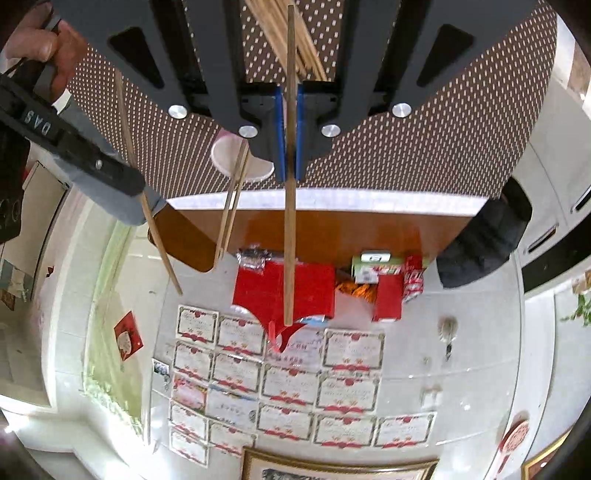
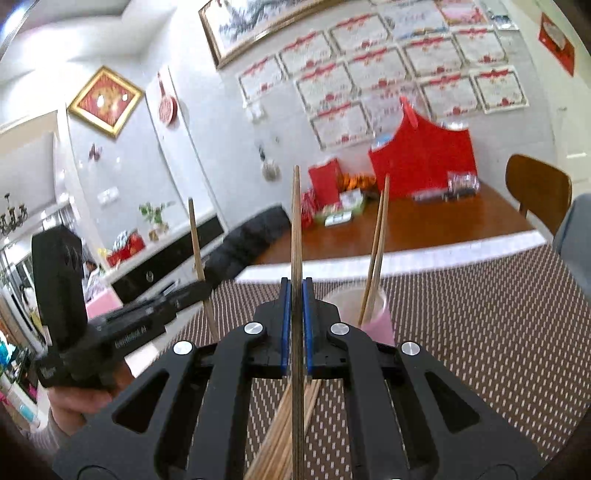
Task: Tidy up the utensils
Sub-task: 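Raise the left tool's chopstick into the pink cup and open while the right tool releases its own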
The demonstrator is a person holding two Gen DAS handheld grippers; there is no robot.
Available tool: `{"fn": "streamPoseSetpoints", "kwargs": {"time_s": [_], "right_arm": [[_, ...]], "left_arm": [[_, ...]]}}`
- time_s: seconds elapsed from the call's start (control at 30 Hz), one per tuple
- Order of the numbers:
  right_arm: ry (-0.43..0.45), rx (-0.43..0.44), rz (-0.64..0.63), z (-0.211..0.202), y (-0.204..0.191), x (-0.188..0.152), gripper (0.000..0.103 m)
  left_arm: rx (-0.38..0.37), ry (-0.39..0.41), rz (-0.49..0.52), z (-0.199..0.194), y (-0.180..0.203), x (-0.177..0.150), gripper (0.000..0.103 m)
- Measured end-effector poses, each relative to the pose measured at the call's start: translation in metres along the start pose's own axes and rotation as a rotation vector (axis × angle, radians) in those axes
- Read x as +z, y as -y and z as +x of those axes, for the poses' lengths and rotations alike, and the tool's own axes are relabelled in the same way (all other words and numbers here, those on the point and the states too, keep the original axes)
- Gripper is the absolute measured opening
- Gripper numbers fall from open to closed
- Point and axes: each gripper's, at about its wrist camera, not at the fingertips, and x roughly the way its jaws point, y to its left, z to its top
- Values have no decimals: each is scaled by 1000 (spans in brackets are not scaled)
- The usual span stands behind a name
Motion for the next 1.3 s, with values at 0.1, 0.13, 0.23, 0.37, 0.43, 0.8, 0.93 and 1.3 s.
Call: {"fn": "streamPoseSetpoints", "kwargs": {"time_s": [0.1,0.13,0.23,0.37,0.43,0.8,0.93,1.3], "right_arm": [[68,-14,7,2,4,20,6],[86,-19,9,2,5,27,6],[155,-47,13,6,8,48,6],[208,-79,8,23,13,68,6],[227,-92,8,35,17,76,6],[241,-115,43,96,53,79,7],[231,-118,44,103,58,71,7],[175,-141,36,117,65,58,8]], "left_arm": [[-15,20,12,5,6,19,5],[-22,28,14,7,7,27,5],[-46,49,15,12,12,45,5],[-74,71,31,26,21,71,5],[-79,84,43,34,27,82,5],[-101,94,67,79,38,97,5],[-108,80,64,96,38,91,5],[-100,6,71,118,38,71,13]]}}
